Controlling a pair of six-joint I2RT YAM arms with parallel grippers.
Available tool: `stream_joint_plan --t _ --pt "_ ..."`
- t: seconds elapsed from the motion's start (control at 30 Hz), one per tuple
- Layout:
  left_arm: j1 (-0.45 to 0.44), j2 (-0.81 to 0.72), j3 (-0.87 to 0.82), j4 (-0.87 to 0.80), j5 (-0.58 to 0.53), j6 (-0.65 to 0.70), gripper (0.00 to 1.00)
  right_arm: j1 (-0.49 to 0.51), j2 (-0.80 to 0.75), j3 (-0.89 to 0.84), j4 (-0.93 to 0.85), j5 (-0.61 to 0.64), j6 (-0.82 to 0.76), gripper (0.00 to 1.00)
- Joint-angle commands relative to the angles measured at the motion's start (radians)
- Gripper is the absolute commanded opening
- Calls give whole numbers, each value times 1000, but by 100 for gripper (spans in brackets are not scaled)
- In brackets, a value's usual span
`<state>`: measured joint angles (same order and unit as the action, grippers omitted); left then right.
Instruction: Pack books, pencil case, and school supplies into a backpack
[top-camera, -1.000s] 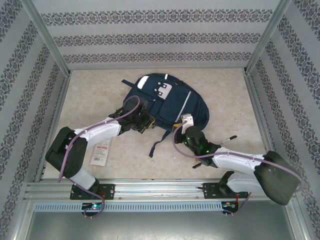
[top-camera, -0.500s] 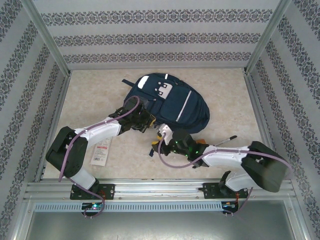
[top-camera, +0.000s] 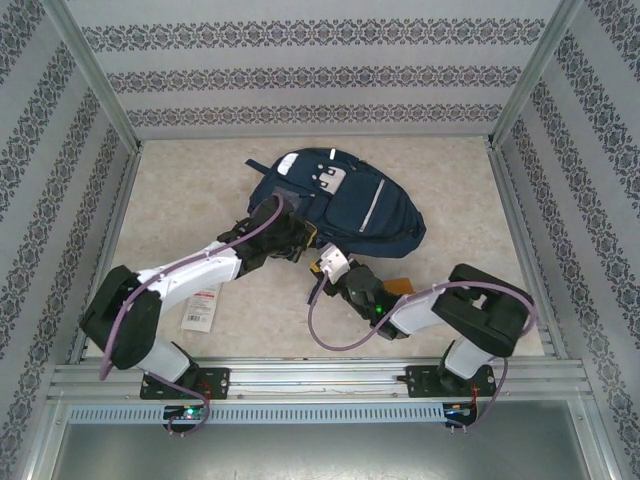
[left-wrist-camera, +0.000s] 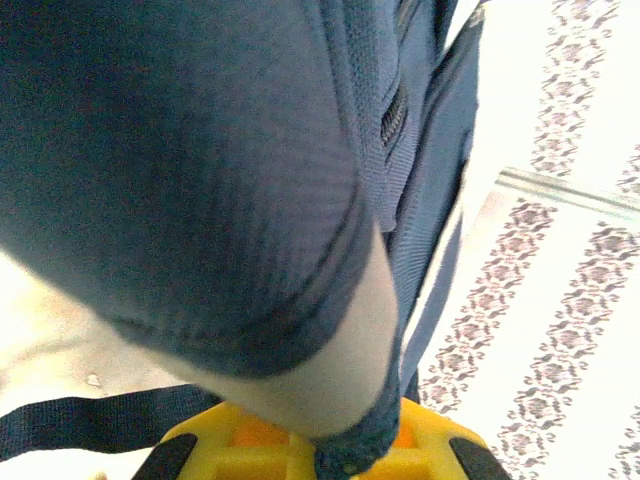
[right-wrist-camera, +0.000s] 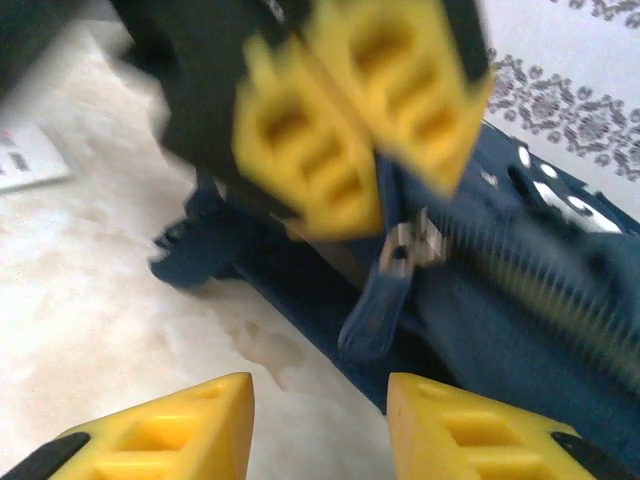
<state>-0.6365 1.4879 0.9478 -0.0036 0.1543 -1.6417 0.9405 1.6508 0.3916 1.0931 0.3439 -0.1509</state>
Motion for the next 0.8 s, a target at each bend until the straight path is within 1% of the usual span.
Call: stream_joint_plan --t 0.0,0.13,0.23,0.33,0.5,0.6,0.77 --pt "-17 -67 -4 -8 -71 -183 0 12 72 18 155 86 -31 37" --pt "-31 -60 -11 5 -61 -204 0 18 150 50 286 99 -30 32" --pt "-43 -52 -21 29 -65 -221 0 25 144 73 293 83 -39 31" --pt "-47 -44 -24 47 -65 -233 0 35 115 82 293 93 -62 32" --pt "-50 -44 -19 48 -72 -233 0 34 101 91 292 153 -61 34" --pt "-54 -47 -21 47 -81 -233 0 33 117 104 292 184 -37 35" --pt "-59 -46 -29 49 -82 -237 0 41 122 128 292 210 11 33"
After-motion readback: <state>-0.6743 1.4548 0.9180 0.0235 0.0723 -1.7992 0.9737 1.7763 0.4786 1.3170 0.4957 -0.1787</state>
